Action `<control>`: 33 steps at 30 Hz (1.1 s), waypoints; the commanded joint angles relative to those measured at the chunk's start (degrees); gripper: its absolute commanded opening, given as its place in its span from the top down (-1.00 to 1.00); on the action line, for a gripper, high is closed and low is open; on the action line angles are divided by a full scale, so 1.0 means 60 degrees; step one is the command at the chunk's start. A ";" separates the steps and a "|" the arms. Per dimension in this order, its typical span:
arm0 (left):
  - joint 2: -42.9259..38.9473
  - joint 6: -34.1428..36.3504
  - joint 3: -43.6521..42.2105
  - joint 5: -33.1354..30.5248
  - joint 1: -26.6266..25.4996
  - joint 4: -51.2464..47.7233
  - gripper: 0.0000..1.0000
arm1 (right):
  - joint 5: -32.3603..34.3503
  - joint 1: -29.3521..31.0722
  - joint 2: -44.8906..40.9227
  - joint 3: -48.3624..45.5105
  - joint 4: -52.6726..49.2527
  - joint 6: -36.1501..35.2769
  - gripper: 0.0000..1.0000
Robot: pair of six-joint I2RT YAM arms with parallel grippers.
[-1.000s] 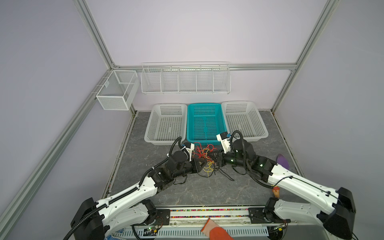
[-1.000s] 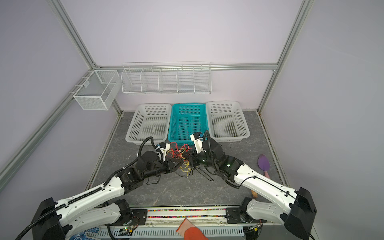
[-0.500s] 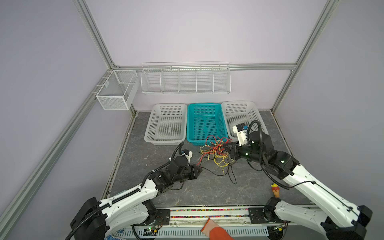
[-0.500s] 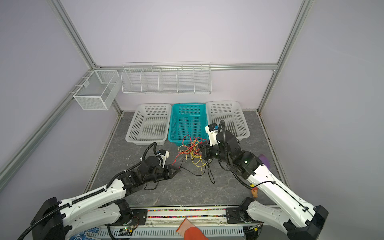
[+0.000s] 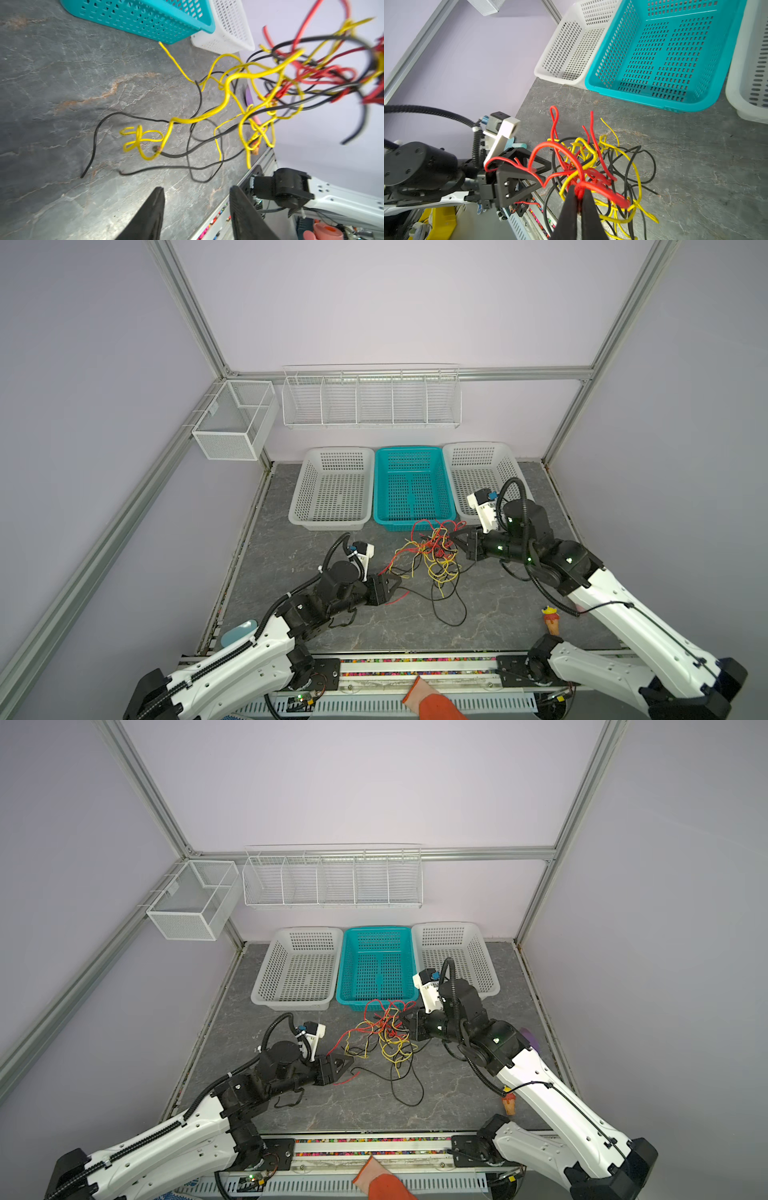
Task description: Untangle the cables
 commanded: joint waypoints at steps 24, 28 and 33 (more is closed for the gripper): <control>-0.1770 0.0727 0.2110 0.0670 0.0073 -0.1320 -0.68 | -0.1248 -0.0607 0.1759 -0.1234 0.1813 -0.0194 0.87; -0.0878 -0.0747 0.0790 0.1370 0.0064 0.1361 -0.65 | -0.1293 -0.0392 0.1686 -0.0926 0.1783 0.0216 0.87; -0.0096 -0.1235 0.0540 0.1253 0.0051 0.2662 -0.61 | -0.0816 0.0510 0.1649 -0.0406 0.1530 0.0361 0.87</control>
